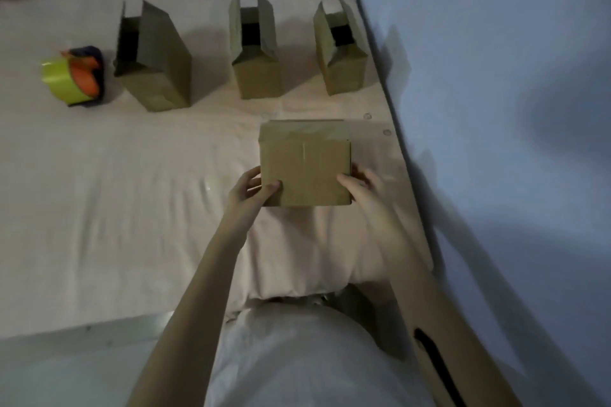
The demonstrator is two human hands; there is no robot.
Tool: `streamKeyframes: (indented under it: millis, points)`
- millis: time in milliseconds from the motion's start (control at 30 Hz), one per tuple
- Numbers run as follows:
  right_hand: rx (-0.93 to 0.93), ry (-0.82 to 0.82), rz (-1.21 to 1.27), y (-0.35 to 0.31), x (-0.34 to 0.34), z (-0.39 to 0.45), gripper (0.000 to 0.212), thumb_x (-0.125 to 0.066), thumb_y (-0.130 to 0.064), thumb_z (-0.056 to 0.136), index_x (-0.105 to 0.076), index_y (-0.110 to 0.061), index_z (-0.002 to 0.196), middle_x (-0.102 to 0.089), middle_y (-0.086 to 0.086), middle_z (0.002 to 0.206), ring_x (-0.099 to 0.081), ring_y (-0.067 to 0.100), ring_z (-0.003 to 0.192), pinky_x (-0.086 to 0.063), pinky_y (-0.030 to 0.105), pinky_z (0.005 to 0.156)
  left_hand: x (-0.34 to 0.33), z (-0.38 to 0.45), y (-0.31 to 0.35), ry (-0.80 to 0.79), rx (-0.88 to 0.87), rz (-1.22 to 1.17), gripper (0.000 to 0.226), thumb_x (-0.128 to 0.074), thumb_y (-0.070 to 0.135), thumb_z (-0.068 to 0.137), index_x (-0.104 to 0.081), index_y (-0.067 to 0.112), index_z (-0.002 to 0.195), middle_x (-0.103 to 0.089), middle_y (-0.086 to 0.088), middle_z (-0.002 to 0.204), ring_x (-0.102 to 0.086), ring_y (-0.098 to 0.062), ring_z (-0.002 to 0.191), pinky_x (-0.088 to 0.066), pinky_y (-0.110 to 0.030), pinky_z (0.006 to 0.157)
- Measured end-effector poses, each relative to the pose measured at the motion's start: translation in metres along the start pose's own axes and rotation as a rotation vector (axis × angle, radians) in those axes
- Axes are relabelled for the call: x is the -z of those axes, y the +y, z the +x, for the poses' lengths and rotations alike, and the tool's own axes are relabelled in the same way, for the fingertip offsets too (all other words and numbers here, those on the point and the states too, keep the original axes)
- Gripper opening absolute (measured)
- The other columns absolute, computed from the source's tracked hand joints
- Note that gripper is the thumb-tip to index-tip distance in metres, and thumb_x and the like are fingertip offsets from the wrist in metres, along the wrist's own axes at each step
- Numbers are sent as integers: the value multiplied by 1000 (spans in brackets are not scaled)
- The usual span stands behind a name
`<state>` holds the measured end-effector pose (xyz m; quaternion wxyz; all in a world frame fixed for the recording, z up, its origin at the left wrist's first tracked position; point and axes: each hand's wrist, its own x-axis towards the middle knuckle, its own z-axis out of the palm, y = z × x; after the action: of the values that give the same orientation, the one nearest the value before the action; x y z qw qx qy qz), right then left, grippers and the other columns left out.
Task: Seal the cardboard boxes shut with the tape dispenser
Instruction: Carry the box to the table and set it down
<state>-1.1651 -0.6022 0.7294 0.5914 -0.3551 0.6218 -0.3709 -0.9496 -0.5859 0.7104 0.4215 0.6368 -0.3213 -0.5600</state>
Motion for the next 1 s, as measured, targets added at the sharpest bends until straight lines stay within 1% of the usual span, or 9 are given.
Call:
streamKeyframes:
  millis: [67,167,367,533,633,700,767,833,1000]
  points:
    - [-31,-50,-27,5,-8,15,45,-67,-23,85,-54,-13,128,-61,5,122,-59,17,111,-50,33,94,6,-4,-3,66,-1,-15,44,-67,16,86,-55,16,129,-63,-8,114,-63,-17,101,-50,-24,81]
    - [-26,-99,-49,11,-14,26,45,-70,-26,83,-56,-16,124,-63,4,119,-61,15,108,-52,25,85,13,-7,-6,114,1,-21,44,-67,18,86,-55,17,128,-63,-7,115,-63,-14,101,-49,-20,77]
    - [-14,-90,-92,14,-13,36,33,-69,-23,83,-56,-23,113,-63,-5,105,-61,4,94,-50,14,69,9,-12,-17,151,2,-41,46,-70,21,84,-54,17,127,-63,-4,119,-60,-16,110,-50,-25,88]
    - [32,-78,-147,18,-25,27,39,-61,-14,89,-47,-12,124,-57,1,115,-56,2,94,-46,5,66,0,-18,-22,135,-43,-61,51,-73,21,81,-47,20,125,-58,0,118,-60,11,94,-48,-10,71]
    - [59,-102,-124,26,-30,25,37,-53,-9,93,-43,-3,128,-52,14,126,-55,3,94,-41,-1,66,2,-14,-32,129,-117,-64,52,-72,15,81,-45,18,126,-58,-2,119,-60,-2,104,-50,-15,78]
    - [98,-167,-97,34,-30,28,31,-54,-18,93,-46,-16,122,-54,0,121,-57,-12,89,-40,-2,68,3,-10,-41,121,-207,-50,53,-72,14,81,-46,19,127,-60,3,117,-59,-9,109,-49,-16,81]
    - [174,-172,-74,46,-28,29,36,-57,-34,83,-47,-29,118,-54,-14,116,-56,-17,92,-42,1,73,4,-8,-52,129,-296,-52,56,-75,24,78,-47,25,127,-61,12,116,-58,-7,110,-48,-16,84]
    - [273,-131,-53,65,-24,31,42,-59,-44,75,-49,-34,114,-56,-17,113,-57,-13,96,-44,4,75,6,-7,-68,124,-380,-43,60,-73,40,74,-48,32,127,-60,19,118,-57,-4,112,-47,-15,84]
    - [551,-117,-63,96,-23,32,42,-54,-43,79,-48,-35,119,-62,-15,110,-59,-2,102,-48,10,78,11,-4,-98,125,-540,11,68,-68,60,73,-47,33,132,-61,13,123,-59,-6,111,-48,-16,82]
